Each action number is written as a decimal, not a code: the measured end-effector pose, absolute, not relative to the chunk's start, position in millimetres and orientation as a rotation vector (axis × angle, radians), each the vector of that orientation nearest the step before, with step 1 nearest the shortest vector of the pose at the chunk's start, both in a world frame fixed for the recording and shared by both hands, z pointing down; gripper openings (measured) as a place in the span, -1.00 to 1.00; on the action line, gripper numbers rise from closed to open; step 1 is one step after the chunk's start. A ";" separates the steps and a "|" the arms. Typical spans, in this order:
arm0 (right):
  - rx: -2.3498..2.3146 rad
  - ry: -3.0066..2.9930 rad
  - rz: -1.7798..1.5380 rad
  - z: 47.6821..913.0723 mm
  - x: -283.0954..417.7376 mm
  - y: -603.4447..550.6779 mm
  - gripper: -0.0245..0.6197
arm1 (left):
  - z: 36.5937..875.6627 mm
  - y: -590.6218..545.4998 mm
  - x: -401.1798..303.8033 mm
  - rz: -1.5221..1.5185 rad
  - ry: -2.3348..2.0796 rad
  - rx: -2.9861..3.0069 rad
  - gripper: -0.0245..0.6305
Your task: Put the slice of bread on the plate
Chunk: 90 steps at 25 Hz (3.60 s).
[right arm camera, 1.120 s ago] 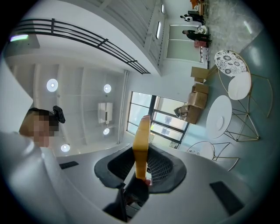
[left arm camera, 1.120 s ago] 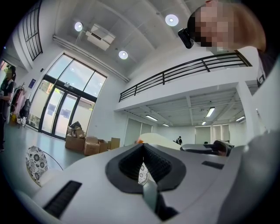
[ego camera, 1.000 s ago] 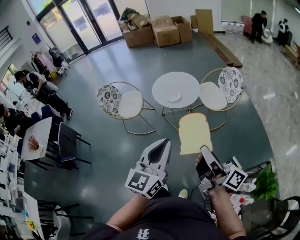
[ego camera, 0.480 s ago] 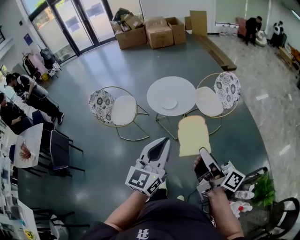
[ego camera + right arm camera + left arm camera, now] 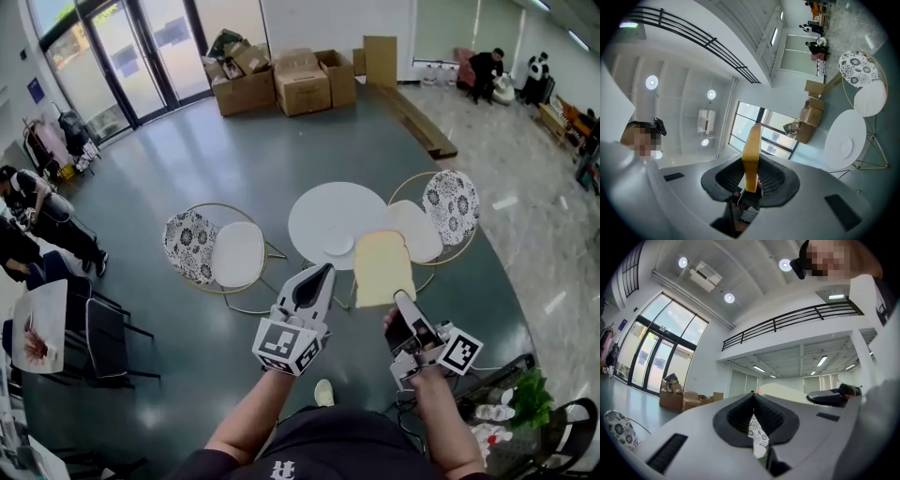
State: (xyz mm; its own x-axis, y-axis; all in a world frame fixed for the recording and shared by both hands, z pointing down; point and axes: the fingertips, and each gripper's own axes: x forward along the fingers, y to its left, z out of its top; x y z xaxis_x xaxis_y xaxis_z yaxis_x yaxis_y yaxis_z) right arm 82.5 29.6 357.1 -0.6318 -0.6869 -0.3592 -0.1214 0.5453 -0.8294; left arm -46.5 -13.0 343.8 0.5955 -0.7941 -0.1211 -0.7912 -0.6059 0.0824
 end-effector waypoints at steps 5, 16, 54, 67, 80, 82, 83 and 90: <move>-0.683 2.078 -1.065 366.5 54.1 -10.1 -0.65 | 344.5 -53.9 -68.8 -0.232 -1.378 2.791 -0.91; -0.676 2.082 -1.097 382.1 33.6 -79.8 -0.65 | 356.4 -112.4 -82.0 -0.209 -1.393 2.773 -0.91; -0.694 2.094 -1.518 636.3 24.5 -357.4 -0.64 | 486.9 -363.8 -66.8 -0.141 -1.385 2.690 -0.91; -0.862 2.085 -1.716 806.3 3.5 -386.5 -0.64 | 581.4 -393.8 -91.7 -0.115 -1.349 2.677 -0.91; -1.049 2.105 -1.829 853.6 4.2 -385.6 -0.64 | 603.1 -405.6 -85.0 -0.091 -1.301 2.671 -0.91; -1.117 2.147 -1.831 856.8 5.4 -385.1 -0.64 | 604.1 -408.0 -85.2 -0.085 -1.302 2.664 -0.91; -1.159 2.175 -1.833 859.1 6.0 -383.9 -0.64 | 605.0 -408.6 -84.9 -0.080 -1.301 2.661 -0.91; -1.378 2.303 -1.881 874.3 6.6 -373.3 -0.37 | 607.6 -408.2 -84.2 -0.058 -1.289 2.658 -0.91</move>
